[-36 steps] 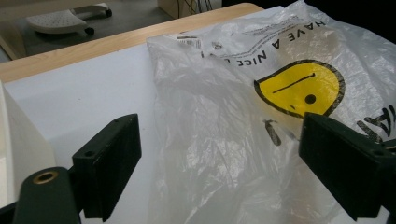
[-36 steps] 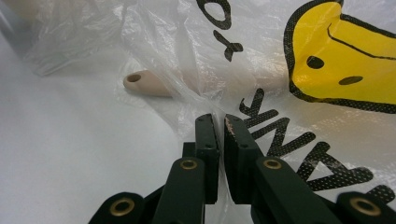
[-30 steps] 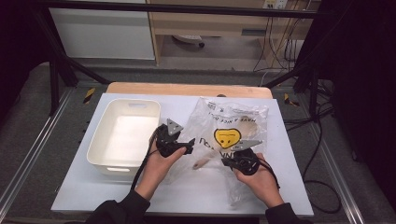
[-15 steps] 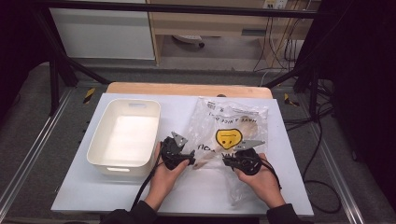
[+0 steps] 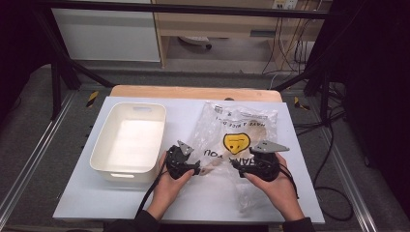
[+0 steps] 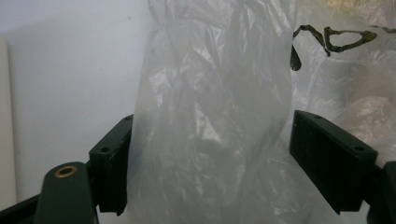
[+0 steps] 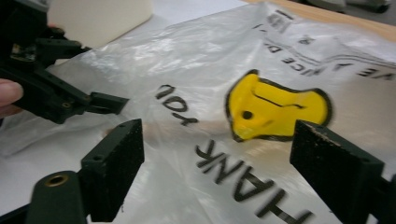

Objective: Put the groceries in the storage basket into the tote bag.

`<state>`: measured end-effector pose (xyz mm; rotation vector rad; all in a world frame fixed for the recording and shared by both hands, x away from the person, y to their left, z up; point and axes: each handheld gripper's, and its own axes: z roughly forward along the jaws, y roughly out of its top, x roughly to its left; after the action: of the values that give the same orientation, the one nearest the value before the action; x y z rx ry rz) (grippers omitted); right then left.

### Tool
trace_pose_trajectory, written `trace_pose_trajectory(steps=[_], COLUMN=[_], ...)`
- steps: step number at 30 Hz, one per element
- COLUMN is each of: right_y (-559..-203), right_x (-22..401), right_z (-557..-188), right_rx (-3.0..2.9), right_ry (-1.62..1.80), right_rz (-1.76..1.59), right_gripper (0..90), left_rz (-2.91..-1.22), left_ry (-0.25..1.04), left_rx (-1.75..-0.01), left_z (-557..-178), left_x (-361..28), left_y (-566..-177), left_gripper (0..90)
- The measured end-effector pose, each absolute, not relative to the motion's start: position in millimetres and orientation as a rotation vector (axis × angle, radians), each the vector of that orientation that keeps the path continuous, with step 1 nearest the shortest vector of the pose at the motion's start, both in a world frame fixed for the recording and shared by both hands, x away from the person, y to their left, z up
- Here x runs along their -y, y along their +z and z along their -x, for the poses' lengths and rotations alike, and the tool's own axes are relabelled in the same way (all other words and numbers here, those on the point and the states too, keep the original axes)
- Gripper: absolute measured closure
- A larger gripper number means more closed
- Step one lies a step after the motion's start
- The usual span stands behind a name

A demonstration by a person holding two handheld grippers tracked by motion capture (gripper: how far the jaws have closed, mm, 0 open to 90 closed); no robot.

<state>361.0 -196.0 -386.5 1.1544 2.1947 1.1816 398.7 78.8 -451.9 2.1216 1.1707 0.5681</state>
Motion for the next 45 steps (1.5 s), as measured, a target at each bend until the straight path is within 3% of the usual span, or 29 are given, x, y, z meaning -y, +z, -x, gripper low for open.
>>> trace_pose_trajectory(steps=[5, 18, 45], right_y=[-389, -413, -453], right_x=[217, 265, 246], right_z=[-354, -336, -332], right_rx=[-2.128, -2.082, -2.329], right_ry=[1.133, 1.025, 0.921], right_rz=[-1.218, -1.399, -1.371], right_gripper=[13.3, 12.5, 8.5], left_rz=[-2.126, -2.111, -2.101], left_ry=[0.564, 0.552, 0.526], left_rx=[-1.162, -1.158, -1.133], left_z=[-398, -395, -382], left_x=[-81, -85, -91], left_y=[-454, -455, -458], left_gripper=[24.6, 31.2, 29.0])
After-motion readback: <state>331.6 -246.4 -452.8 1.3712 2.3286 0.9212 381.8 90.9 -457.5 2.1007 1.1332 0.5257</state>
